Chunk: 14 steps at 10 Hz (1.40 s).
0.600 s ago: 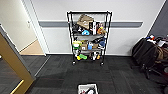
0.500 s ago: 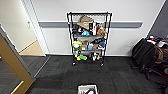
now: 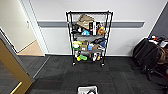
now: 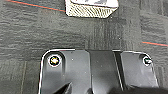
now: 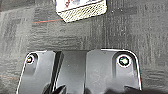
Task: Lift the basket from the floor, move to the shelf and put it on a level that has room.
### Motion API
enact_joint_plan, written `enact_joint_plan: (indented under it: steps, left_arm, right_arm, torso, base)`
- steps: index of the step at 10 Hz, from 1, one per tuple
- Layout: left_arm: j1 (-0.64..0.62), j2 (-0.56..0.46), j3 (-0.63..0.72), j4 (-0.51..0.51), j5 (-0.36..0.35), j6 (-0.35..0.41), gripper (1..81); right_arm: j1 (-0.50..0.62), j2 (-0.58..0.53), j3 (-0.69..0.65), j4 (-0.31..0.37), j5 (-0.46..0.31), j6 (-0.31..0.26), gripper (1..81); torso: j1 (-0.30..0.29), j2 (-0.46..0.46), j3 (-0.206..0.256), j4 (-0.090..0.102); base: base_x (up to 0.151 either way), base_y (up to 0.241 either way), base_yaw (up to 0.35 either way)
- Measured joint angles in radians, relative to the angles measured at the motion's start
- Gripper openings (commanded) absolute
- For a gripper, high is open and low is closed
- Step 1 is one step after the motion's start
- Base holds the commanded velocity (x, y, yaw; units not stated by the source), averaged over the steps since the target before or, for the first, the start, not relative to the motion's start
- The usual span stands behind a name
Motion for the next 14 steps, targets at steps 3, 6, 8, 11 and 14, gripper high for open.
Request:
enact_joint_plan:
  steps: [3, 6, 8, 11, 14]
  left_arm:
    - [0.004, -0.010, 0.000, 0.000, -0.001, 0.000, 81.1]
    - [0.006, -0.013, 0.000, -0.001, -0.007, 0.000, 81.1]
    - [0.007, -0.014, 0.000, -0.001, -0.010, 0.000, 81.1]
    - [0.009, -0.013, 0.000, -0.002, -0.010, 0.000, 81.1]
    - [0.014, -0.013, 0.000, -0.002, -0.011, 0.000, 81.1]
  right_arm:
    - [0.005, 0.000, 0.000, -0.001, 0.002, 0.000, 81.1]
    - [0.005, 0.000, 0.000, -0.001, 0.003, 0.000, 81.1]
    - [0.002, 0.000, 0.000, -0.002, 0.001, 0.000, 81.1]
    - [0.002, 0.001, 0.000, -0.002, 0.001, 0.000, 81.1]
    - [0.002, 0.000, 0.000, -0.001, 0.002, 0.000, 81.1]
  torso:
    - [0.000, 0.000, 0.000, 0.000]
    - [0.000, 0.000, 0.000, 0.000]
    - [0.000, 0.000, 0.000, 0.000]
    - [0.000, 0.000, 0.000, 0.000]
    - [0.000, 0.000, 0.000, 0.000]
  base:
    - [0.074, 0.000, 0.000]
    - [0.074, 0.000, 0.000]
    - [0.074, 0.000, 0.000]
    - [0.074, 0.000, 0.000]
    - [0.074, 0.000, 0.000]
